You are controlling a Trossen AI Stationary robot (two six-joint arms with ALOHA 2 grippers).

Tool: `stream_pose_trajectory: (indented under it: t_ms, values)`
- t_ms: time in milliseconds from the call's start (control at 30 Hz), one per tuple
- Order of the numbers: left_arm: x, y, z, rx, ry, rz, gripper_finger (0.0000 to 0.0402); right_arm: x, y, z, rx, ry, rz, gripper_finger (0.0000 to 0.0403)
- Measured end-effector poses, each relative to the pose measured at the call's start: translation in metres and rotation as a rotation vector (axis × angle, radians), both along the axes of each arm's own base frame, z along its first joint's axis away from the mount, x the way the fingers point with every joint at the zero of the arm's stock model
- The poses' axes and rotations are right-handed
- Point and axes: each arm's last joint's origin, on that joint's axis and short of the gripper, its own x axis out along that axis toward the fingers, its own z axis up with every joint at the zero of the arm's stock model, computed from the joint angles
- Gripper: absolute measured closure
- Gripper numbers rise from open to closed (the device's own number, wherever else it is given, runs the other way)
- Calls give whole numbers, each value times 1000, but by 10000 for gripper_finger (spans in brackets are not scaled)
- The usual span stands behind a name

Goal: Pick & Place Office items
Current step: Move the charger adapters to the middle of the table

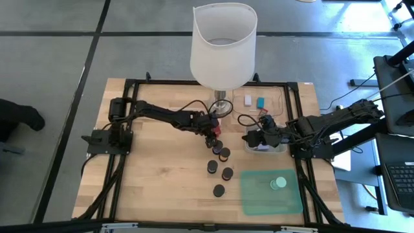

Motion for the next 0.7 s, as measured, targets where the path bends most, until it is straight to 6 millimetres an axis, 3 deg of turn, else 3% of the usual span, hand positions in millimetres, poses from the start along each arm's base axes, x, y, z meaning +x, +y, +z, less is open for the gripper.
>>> stream_pose_trajectory:
  t_ms: [267,467,700]
  values:
    - [0,1,0,22,2,17,150,0,0,0,0,0,0,136]
    - [0,1,2,15,-3,13,109,0,0,0,-1,0,-1,136]
    - [-12,15,38,23,-75,17,60,0,0,0,-2,0,-2,136]
